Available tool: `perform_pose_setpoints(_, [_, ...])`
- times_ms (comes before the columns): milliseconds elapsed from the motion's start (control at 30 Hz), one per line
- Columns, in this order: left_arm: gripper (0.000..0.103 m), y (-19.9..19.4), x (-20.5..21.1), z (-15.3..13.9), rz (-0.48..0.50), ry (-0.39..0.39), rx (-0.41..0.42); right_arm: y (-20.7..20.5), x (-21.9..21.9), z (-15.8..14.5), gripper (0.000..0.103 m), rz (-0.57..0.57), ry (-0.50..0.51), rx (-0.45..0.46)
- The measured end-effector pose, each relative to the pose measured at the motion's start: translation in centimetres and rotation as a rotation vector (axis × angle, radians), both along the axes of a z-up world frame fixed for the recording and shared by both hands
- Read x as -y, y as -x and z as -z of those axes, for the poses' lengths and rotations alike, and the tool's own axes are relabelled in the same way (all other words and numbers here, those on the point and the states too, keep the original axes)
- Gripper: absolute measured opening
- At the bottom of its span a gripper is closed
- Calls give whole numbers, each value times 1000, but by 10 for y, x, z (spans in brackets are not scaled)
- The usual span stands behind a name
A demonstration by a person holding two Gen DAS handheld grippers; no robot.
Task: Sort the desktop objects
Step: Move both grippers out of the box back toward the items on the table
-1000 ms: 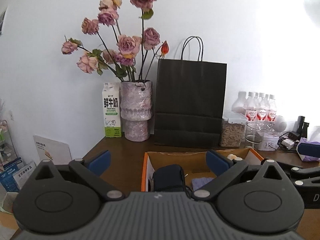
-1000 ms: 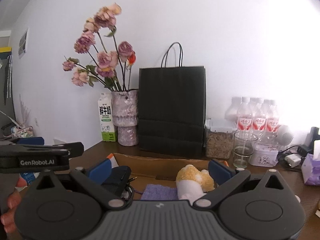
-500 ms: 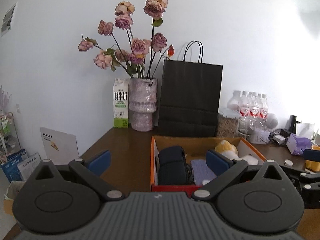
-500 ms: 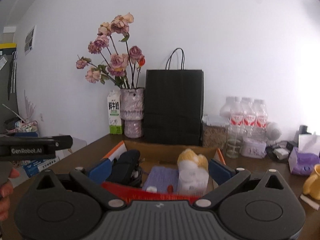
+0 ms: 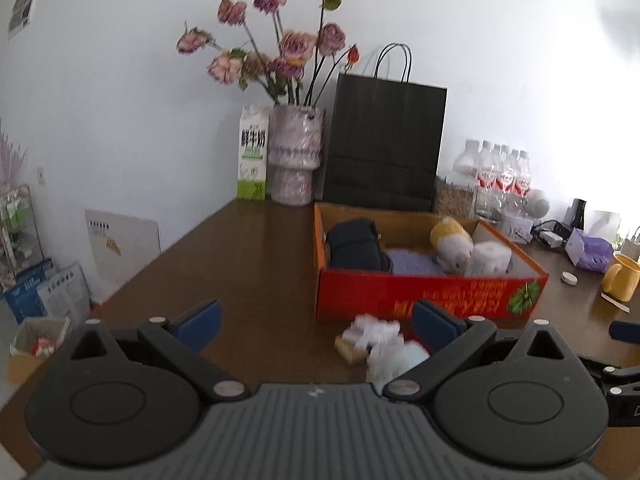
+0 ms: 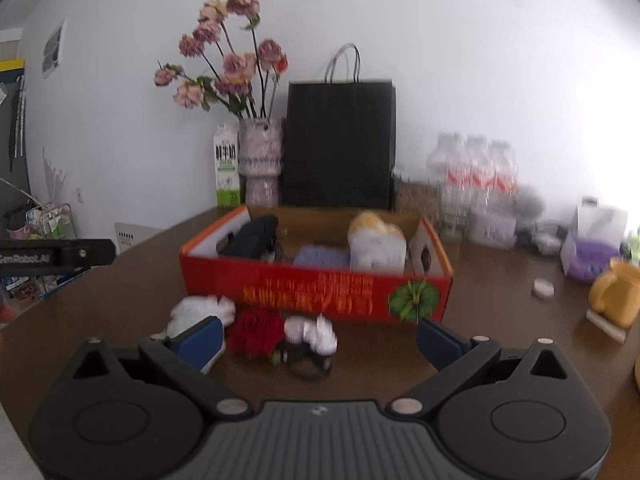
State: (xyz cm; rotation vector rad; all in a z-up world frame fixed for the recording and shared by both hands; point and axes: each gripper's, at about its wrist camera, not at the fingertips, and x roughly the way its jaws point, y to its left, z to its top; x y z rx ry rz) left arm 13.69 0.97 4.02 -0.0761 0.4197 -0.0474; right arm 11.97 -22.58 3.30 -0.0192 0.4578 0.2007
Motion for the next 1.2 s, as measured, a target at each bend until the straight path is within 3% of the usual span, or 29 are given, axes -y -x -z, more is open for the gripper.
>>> perform_pose_setpoints(433, [103,4,-1,28,28,-24,-84,2,7,37,103,44,-3,-113])
perform_pose_setpoints(1200, [103,-34,45,48,116,-56,-158,-28,14,53,103,48,9,-174])
